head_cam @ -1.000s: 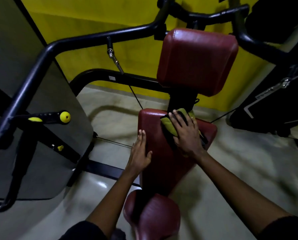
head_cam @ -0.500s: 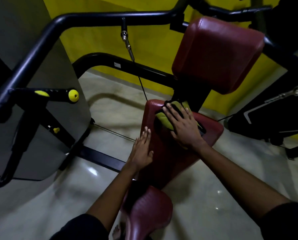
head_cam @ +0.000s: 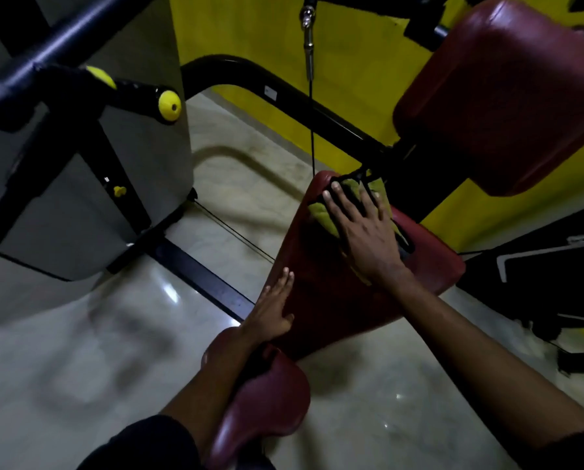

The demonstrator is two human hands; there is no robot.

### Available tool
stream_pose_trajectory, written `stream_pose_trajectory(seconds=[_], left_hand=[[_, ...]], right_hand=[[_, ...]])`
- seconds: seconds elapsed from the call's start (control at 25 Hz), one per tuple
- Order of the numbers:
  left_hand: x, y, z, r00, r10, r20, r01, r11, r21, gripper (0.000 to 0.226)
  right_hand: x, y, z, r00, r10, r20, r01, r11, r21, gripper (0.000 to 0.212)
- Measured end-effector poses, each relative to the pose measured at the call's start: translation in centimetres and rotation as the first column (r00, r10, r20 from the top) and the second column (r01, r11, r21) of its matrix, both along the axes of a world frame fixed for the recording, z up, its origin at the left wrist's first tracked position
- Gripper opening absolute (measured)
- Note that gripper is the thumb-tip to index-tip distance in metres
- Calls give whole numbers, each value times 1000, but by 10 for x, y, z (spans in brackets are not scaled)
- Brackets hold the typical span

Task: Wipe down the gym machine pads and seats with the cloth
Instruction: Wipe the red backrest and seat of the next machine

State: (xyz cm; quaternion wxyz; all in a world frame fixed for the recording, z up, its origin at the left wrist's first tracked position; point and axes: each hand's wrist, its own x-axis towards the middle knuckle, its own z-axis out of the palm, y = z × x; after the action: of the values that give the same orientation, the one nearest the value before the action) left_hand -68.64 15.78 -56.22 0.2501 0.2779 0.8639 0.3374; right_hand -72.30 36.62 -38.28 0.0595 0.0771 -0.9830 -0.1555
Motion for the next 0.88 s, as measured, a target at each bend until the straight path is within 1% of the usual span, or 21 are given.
stream_pose_trajectory(seconds=[0.08, 0.16, 0.32, 0.4, 0.52, 0.6, 0.64, 0.68, 0.76, 0.8, 0.84, 0.88], left_hand=[[5, 1, -2, 999, 28, -26, -29, 999, -17, 98], [5, 3, -4, 999, 36, -37, -36, 999, -6, 98], [7, 5, -12, 997, 65, -39, -66, 997, -34, 89], [7, 5, -22, 995, 79, -58, -80, 997, -22, 89], [11, 9, -32, 992, 109, -61, -107, 994, 33, 92], [17, 14, -36, 982, 179, -54, -173, 980, 99, 92], [21, 17, -40, 976, 210, -54, -203, 973, 110, 86], [23, 19, -43, 970, 238, -42, -233, 966, 109, 75], [24, 20, -50, 965, 259, 49, -262, 962, 80, 50], [24, 19, -52, 961, 260, 95, -267, 961, 75, 42], [25, 19, -53, 959, 256, 119, -267, 960, 86, 38], [24, 17, -52, 962, 253, 105, -265, 957, 116, 42]], right_hand=[[0, -6, -5, 999, 9, -38, -8, 1000, 17, 78], [-15, -22, -9, 999, 19, -32, -19, 1000, 25, 70], [-28, -49, -30, 981, 153, 121, -165, 982, 96, 56], [-25, -45, -31, 968, 208, 143, -224, 969, 101, 60], [-19, -30, -23, 977, 199, 79, -204, 977, 61, 75], [-23, -35, -25, 982, 185, 27, -187, 978, 93, 70], [-26, -45, -30, 981, 192, 30, -195, 975, 111, 63], [-31, -58, -36, 976, 203, 75, -211, 970, 119, 57], [-40, -81, -49, 949, 201, 244, -240, 960, 145, 52], [-43, -86, -50, 938, 186, 294, -240, 958, 159, 50], [-47, -84, -46, 942, 173, 288, -225, 961, 160, 49], [-50, -77, -38, 957, 167, 237, -203, 969, 139, 50]])
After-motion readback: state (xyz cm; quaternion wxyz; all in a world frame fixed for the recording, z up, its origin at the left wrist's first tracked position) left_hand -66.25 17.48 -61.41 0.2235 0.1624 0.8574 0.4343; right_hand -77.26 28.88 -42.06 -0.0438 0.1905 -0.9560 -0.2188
